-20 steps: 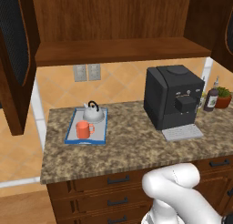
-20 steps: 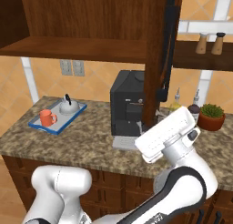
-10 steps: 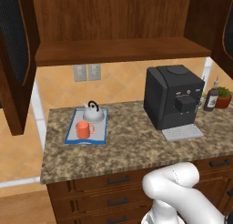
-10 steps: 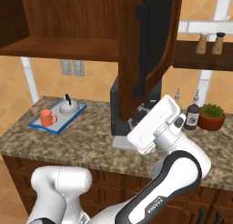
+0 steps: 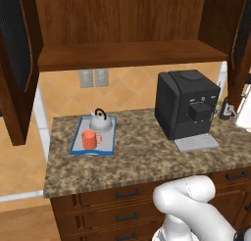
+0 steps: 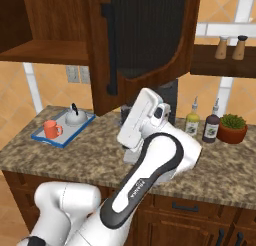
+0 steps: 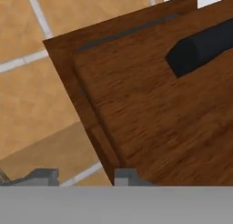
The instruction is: Pick the kettle from the counter and place it on the tray. Then pick the mug from the cabinet and place it on the tray. Then close the cabinet doors.
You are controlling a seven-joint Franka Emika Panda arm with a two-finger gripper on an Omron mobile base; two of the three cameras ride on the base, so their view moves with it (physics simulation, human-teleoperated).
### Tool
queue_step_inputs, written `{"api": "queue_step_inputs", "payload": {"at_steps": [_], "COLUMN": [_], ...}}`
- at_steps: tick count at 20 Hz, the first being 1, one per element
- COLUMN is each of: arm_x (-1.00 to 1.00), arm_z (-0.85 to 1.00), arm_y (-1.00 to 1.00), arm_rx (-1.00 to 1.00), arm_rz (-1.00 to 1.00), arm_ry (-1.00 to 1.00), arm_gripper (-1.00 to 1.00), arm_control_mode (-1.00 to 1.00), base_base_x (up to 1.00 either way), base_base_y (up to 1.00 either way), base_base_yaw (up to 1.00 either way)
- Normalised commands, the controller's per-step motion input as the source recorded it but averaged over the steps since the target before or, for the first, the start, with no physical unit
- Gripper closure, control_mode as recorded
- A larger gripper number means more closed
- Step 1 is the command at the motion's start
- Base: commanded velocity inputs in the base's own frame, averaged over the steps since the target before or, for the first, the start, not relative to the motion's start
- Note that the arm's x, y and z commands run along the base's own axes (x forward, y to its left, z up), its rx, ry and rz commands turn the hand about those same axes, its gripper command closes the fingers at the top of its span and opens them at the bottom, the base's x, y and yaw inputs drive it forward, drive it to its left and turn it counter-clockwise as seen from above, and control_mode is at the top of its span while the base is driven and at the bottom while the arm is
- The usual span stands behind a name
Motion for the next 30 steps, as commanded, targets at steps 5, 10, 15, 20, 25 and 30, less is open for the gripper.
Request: {"api": "queue_step_inputs", "payload": {"at_steps": [5, 10, 15, 20, 25, 30], "arm_x": [0.16, 0.18, 0.28, 0.35, 0.5, 0.65], "arm_z": [0.98, 0.99, 0.93, 0.8, 0.64, 0.48], "arm_y": [0.67, 0.61, 0.65, 0.68, 0.56, 0.27], "arm_rx": [-0.25, -0.23, -0.22, -0.21, -0.15, -0.07], "arm_rz": [-0.07, -0.16, -0.26, -0.26, -0.23, -0.18], "arm_ry": [0.01, 0.01, 0.05, 0.16, 0.24, 0.26], "arm_gripper": [-1.0, -1.0, -1.0, -1.0, -1.0, -1.0], "arm_control_mode": [-1.0, -1.0, -1.0, -1.0, -1.0, -1.0], "base_base_x": [0.0, 0.0, 0.0, 0.0, 0.0, 0.0], "base_base_y": [0.0, 0.0, 0.0, 0.0, 0.0, 0.0], "base_base_yaw": [0.0, 0.0, 0.0, 0.0, 0.0, 0.0]}}
